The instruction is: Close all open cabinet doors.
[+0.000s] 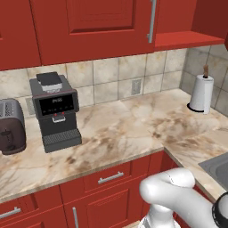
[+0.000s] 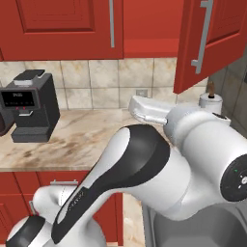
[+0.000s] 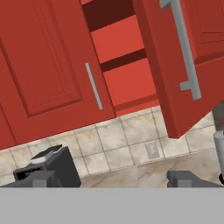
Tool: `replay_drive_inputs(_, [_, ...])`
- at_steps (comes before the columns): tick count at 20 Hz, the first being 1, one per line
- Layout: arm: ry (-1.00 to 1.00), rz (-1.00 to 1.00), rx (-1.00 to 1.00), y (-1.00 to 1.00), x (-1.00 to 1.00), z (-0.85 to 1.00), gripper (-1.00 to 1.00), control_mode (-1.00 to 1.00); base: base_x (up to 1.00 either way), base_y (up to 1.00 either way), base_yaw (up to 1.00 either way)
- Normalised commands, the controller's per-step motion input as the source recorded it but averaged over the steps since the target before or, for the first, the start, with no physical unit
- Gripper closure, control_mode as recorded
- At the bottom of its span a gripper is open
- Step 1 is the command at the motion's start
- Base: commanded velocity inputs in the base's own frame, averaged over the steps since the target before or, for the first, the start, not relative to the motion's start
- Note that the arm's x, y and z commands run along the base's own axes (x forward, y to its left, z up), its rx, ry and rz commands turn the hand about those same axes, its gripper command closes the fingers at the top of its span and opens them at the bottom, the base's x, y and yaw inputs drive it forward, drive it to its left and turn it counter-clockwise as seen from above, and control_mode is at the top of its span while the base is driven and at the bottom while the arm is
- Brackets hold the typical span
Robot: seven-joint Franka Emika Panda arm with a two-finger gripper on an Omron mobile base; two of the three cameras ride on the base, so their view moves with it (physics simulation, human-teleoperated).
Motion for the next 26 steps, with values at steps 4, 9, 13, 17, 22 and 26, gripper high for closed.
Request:
replay_drive_inputs(4, [0.00,0.00,0.02,-0.21,0.48,0.00,-1.00,-1.00,0.00,0.00,0.00])
replay_drive_inputs(9, [0.00,0.00,0.02,-0.03,0.63,0.00,-1.00,-1.00,0.00,0.00,0.00])
replay_drive_inputs(13, [0.00,0.00,0.01,0.00,0.58,0.00,-1.00,-1.00,0.00,0.00,0.00])
replay_drive_inputs(17, [0.00,0.00,0.00,0.00,0.48,0.00,-1.00,-1.00,0.00,0.00,0.00])
replay_drive_inputs(22, [0.00,0.00,0.00,0.00,0.44,0.00,-1.00,-1.00,0.00,0.00,0.00])
replay_drive_inputs(26, [-0.02,0.00,0.00,0.00,0.33,0.01,-1.00,-1.00,0.00,0.00,0.00])
